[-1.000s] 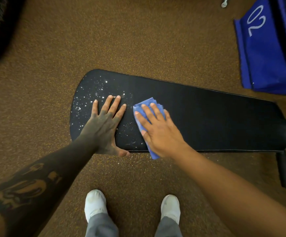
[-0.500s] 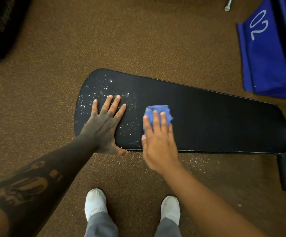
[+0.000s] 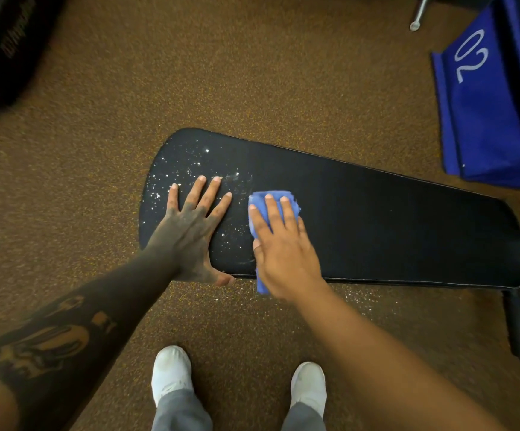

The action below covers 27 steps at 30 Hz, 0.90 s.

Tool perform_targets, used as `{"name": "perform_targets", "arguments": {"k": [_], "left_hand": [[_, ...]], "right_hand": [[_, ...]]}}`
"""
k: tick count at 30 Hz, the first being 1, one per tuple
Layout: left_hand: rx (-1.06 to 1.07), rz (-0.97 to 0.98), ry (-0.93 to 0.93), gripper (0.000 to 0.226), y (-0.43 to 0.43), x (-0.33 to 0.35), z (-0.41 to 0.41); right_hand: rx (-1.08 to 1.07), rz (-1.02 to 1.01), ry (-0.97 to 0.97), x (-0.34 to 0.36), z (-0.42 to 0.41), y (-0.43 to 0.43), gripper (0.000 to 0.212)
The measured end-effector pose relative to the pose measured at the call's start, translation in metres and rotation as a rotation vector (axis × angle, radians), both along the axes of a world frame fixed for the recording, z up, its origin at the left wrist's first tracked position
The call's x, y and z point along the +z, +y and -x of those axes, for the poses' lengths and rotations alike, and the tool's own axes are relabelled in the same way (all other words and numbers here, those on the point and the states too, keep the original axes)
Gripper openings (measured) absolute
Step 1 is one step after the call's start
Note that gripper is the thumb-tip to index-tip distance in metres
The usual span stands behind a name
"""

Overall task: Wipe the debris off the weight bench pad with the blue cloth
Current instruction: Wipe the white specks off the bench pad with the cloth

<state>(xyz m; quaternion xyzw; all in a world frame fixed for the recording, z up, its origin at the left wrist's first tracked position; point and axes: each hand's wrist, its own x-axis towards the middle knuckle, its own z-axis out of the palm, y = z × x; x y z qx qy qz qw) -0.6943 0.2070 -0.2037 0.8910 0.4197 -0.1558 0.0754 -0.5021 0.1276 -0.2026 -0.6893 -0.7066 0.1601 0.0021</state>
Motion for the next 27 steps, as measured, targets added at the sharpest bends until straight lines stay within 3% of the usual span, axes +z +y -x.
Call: {"name": "perform_targets", "arguments": {"k": [4,10,16,21,27], "left_hand": [[0.016,0.003,-0.009,0.155,-0.001,-0.001,-0.001],[0.046,0.019,-0.027,0.155,-0.003,0.000,0.001],[0.048,0.018,-0.013,0.155,-0.002,-0.001,0.005],[0.050,0.025,-0.015,0.154,-0.002,-0.002,0.009],[0.053,0.042,-0.026,0.154,0.001,-0.001,0.017]], "right_hand": [[-0.139,-0.022,-0.036,-0.003,0.010,0.031,0.060],[0.031,-0.023,-0.013,0.000,0.021,0.013,0.060],[-0.091,-0.053,-0.042,-0.006,0.027,0.056,0.061],[-0.007,-0.042,-0.022,-0.003,0.031,0.028,0.060],[-0.131,-0.055,-0.025,-0.008,0.025,0.094,0.061]]}}
